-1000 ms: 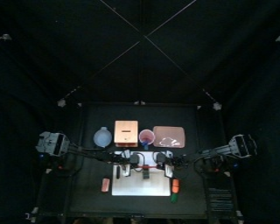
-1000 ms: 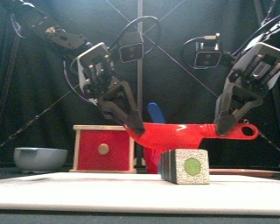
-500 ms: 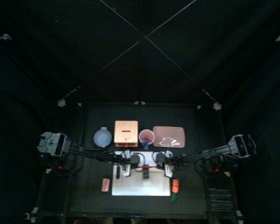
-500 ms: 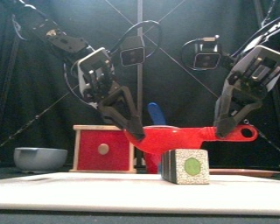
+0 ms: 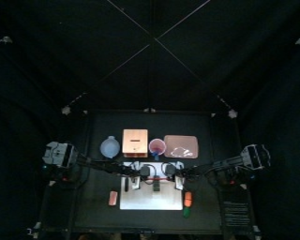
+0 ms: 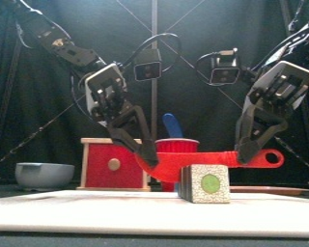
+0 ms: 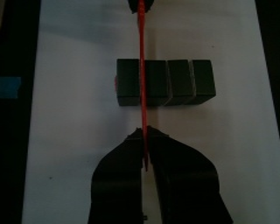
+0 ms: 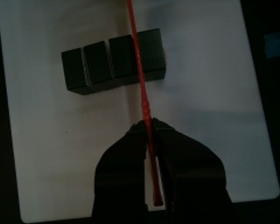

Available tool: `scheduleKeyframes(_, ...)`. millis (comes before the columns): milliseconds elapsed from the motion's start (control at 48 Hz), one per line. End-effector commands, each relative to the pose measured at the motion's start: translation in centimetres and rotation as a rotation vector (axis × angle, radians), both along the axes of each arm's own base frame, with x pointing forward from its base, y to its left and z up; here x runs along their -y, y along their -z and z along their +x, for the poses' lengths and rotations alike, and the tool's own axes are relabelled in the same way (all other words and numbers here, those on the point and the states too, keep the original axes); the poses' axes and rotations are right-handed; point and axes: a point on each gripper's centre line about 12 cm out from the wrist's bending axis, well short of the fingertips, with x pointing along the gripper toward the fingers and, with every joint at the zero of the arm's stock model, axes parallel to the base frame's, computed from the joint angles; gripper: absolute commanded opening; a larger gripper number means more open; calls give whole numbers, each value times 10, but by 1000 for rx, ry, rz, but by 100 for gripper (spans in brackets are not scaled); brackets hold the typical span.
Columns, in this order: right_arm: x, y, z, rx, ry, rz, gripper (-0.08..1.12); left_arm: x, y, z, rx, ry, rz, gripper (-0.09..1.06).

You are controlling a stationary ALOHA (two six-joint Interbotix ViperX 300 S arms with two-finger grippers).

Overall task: Place sushi on board then cut the sushi with the knife then place the pieces on the plate
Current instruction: Cut the sushi into 4 pieces

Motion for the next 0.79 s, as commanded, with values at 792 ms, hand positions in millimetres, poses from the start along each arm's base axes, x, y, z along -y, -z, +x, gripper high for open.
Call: scheduleKeyframes(792,26,-3,3,-39,73,-29,34,-13,-3,8,21,13,47,42)
